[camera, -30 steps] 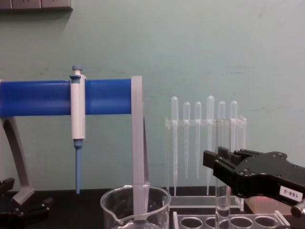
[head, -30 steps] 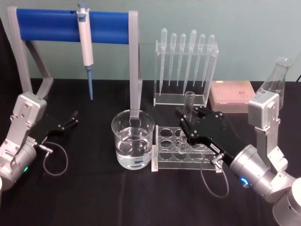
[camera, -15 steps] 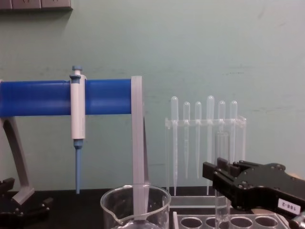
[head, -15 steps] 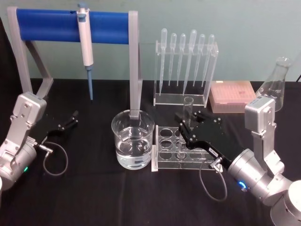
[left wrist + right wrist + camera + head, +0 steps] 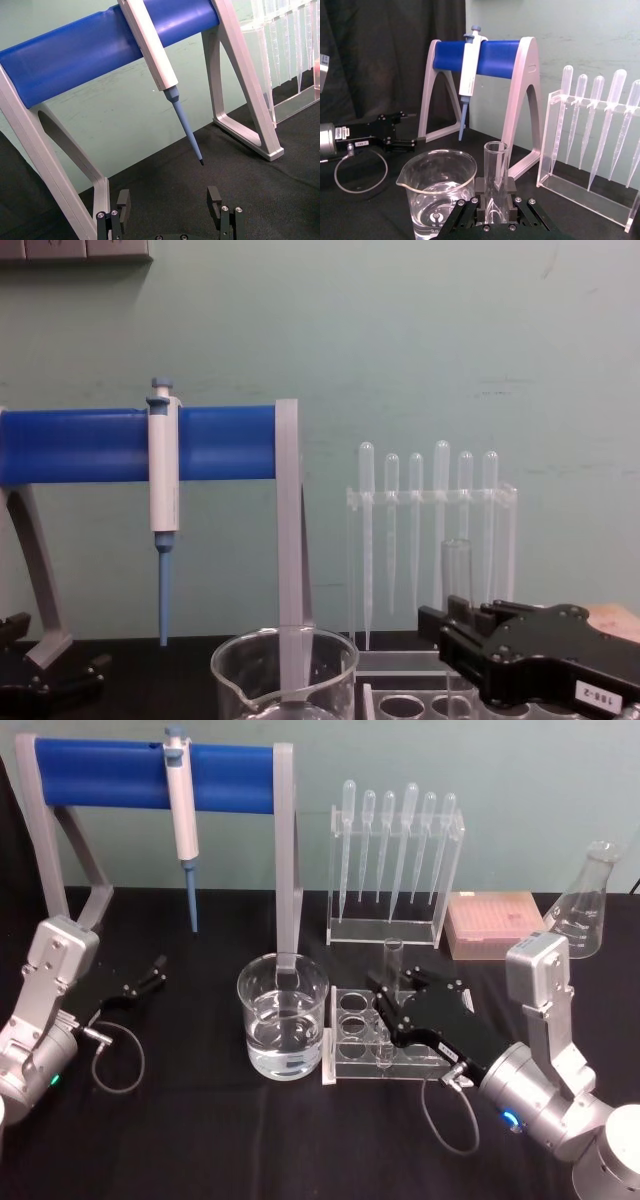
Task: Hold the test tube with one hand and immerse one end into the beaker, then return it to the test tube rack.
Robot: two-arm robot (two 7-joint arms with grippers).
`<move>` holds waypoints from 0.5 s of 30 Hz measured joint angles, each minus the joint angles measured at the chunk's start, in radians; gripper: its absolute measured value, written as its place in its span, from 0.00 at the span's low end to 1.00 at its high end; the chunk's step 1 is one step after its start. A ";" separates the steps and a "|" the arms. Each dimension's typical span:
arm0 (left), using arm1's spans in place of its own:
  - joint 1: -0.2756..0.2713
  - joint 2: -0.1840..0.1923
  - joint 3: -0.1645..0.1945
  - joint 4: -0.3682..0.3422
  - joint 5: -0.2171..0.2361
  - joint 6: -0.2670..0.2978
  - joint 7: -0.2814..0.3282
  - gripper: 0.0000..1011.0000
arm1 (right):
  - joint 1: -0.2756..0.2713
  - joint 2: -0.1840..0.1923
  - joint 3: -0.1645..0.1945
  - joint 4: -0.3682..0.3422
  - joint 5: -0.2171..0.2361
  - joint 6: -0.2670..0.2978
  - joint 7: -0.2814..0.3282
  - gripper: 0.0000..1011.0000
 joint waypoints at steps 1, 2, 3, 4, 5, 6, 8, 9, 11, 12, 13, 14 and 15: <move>0.000 0.000 0.000 0.000 0.000 0.000 0.000 0.99 | 0.001 0.001 -0.002 0.001 -0.002 0.002 0.001 0.22; 0.000 0.000 0.000 0.000 0.000 0.000 0.000 0.99 | 0.001 0.001 -0.003 0.001 -0.003 0.003 0.001 0.22; 0.000 0.000 0.000 0.000 0.000 0.000 0.000 0.99 | 0.002 0.002 -0.004 0.002 -0.006 0.004 0.001 0.22; 0.000 0.000 0.000 0.000 0.000 0.000 0.000 0.99 | 0.003 0.002 -0.005 0.003 -0.007 0.005 0.001 0.22; 0.000 0.000 0.000 0.000 0.000 0.000 0.000 0.99 | 0.004 0.002 -0.006 0.004 -0.008 0.005 0.001 0.22; 0.000 0.000 0.000 0.000 0.000 0.000 0.000 0.99 | 0.004 0.002 -0.006 0.004 -0.008 0.006 0.001 0.22; 0.000 0.000 0.000 0.000 0.000 0.000 0.000 0.99 | 0.004 0.003 -0.006 0.005 -0.011 0.009 0.000 0.29; 0.000 0.000 0.000 0.000 0.000 0.000 0.000 0.99 | 0.005 0.003 -0.006 0.005 -0.012 0.010 0.000 0.31; 0.000 0.000 0.000 0.000 0.000 0.000 0.000 0.99 | 0.004 0.003 -0.006 0.004 -0.014 0.011 -0.001 0.36; 0.000 0.000 0.000 0.000 0.000 0.000 0.000 0.99 | 0.003 0.002 -0.005 0.002 -0.015 0.014 -0.004 0.41; 0.000 0.000 0.000 0.000 0.000 0.000 0.000 0.99 | 0.002 0.002 -0.005 0.000 -0.016 0.015 -0.005 0.42; 0.000 0.000 0.000 0.000 0.000 0.000 0.000 0.99 | 0.001 0.002 -0.004 -0.004 -0.017 0.018 -0.008 0.47; 0.000 0.000 0.000 0.000 0.000 0.000 0.000 0.99 | -0.001 0.003 -0.003 -0.008 -0.018 0.023 -0.011 0.51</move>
